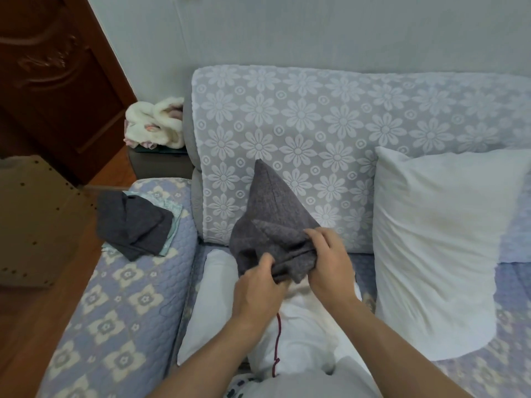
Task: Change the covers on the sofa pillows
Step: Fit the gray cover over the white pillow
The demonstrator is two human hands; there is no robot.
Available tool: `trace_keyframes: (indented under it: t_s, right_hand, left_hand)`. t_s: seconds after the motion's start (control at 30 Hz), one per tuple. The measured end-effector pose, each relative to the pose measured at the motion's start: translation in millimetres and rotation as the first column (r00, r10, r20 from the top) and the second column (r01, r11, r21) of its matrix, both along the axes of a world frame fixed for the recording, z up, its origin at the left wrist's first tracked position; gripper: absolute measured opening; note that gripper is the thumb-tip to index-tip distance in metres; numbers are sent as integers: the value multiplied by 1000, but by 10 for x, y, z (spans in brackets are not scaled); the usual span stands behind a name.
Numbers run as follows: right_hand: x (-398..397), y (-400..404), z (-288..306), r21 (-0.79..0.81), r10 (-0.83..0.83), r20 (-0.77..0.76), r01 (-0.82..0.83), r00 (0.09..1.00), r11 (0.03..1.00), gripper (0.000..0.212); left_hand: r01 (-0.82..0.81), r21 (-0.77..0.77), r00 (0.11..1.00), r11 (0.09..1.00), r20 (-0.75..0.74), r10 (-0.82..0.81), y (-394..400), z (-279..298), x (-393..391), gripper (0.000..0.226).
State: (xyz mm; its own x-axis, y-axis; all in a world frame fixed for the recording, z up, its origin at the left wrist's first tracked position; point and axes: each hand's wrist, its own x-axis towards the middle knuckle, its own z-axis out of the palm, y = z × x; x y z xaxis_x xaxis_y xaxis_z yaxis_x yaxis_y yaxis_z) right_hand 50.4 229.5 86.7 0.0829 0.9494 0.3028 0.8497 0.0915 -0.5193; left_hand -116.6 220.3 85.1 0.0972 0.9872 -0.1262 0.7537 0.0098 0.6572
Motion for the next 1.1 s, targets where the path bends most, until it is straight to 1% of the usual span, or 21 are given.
trace_keyframes:
  t_s: [0.03, 0.07, 0.1, 0.2, 0.23, 0.27, 0.3, 0.33, 0.4, 0.47, 0.53, 0.6, 0.67, 0.7, 0.73, 0.8, 0.87, 0.9, 0.97, 1.0, 1.1]
  right_hand:
    - [-43, -35, -18, 26, 58, 7, -58, 998, 998, 52]
    - [-101, -68, -36, 30, 113, 14, -113, 994, 993, 49]
    - [-167, -94, -35, -14, 156, 6, -155, 988, 988, 45]
    - [-333, -134, 3, -253, 213, -45, -217, 976, 943, 21]
    - [-345, -130, 31, -277, 230, -35, -231, 973, 933, 15]
    - [-335, -129, 44, -268, 250, -10, -243, 968, 932, 13]
    - [-300, -130, 46, -251, 258, 18, -246, 966, 936, 13]
    - [-254, -139, 49, -227, 247, 40, -232, 968, 946, 17]
    - [-157, -174, 43, -205, 150, 36, -140, 988, 969, 32]
    - [-93, -220, 23, -166, 62, 14, -58, 998, 984, 45]
    - [-74, -248, -32, -103, 44, 23, -41, 999, 994, 54]
    - [-77, -223, -77, -29, 51, 29, -50, 998, 998, 53]
    - [-128, -217, -77, 54, 72, 19, -73, 997, 996, 46]
    - [-168, -211, -80, 66, 82, 11, -83, 997, 994, 46]
    - [-215, -217, -72, 53, 97, -3, -97, 995, 994, 46]
    - [-300, -218, -25, -93, 127, -77, -134, 989, 987, 47]
    - [-318, -191, 47, -287, 153, -108, -178, 982, 941, 42]
    - [-319, -162, 76, -347, 181, -78, -197, 980, 917, 35]
    - [-326, -102, 102, -382, 205, -5, -191, 979, 904, 26]
    - [-333, -86, 113, -376, 185, 27, -162, 982, 913, 27]
    - [-273, -53, 94, -326, 53, 102, -17, 993, 945, 45]
  left_hand:
    - [-36, 68, 997, 997, -71, 41, 61, 0, -36, 25]
    - [-69, 134, 991, 989, -108, 83, 132, 13, -74, 21]
    - [-106, 182, 987, 977, -99, 126, 217, 21, -118, 18]
    - [-210, 247, 977, 946, 13, 213, 408, 14, -180, 26]
    - [-235, 272, 972, 933, 62, 226, 444, 5, -188, 27]
    - [-252, 267, 965, 930, 140, 222, 436, 23, -183, 22]
    - [-239, 266, 963, 934, 191, 192, 403, 7, -189, 16]
    - [-203, 286, 965, 936, 220, 142, 337, 3, -198, 19]
    - [-80, 336, 981, 939, 195, 14, 124, -68, -157, 37]
    - [-28, 261, 970, 965, 239, -36, -104, -121, -97, 50]
    - [-32, 164, 967, 986, 256, -12, -202, -139, -60, 49]
    - [-24, 125, 985, 992, 173, 2, -160, -153, -70, 46]
    - [-17, 144, 998, 989, 61, 9, -43, -138, -102, 38]
    - [-33, 155, 999, 987, 22, 30, 23, -114, -113, 34]
    - [-45, 167, 999, 985, -6, 47, 74, -94, -112, 30]
    - [-63, 184, 997, 981, -23, 69, 154, -57, -102, 29]
    - [-126, 163, 992, 978, 42, 121, 219, -44, -90, 35]
    - [-162, 150, 985, 975, 87, 150, 249, -54, -86, 41]
    - [-204, 163, 973, 965, 145, 181, 303, -76, -74, 52]
    - [-213, 181, 966, 960, 185, 179, 312, -72, -71, 50]
    - [-170, 211, 941, 963, 326, 94, 230, -20, -22, 32]
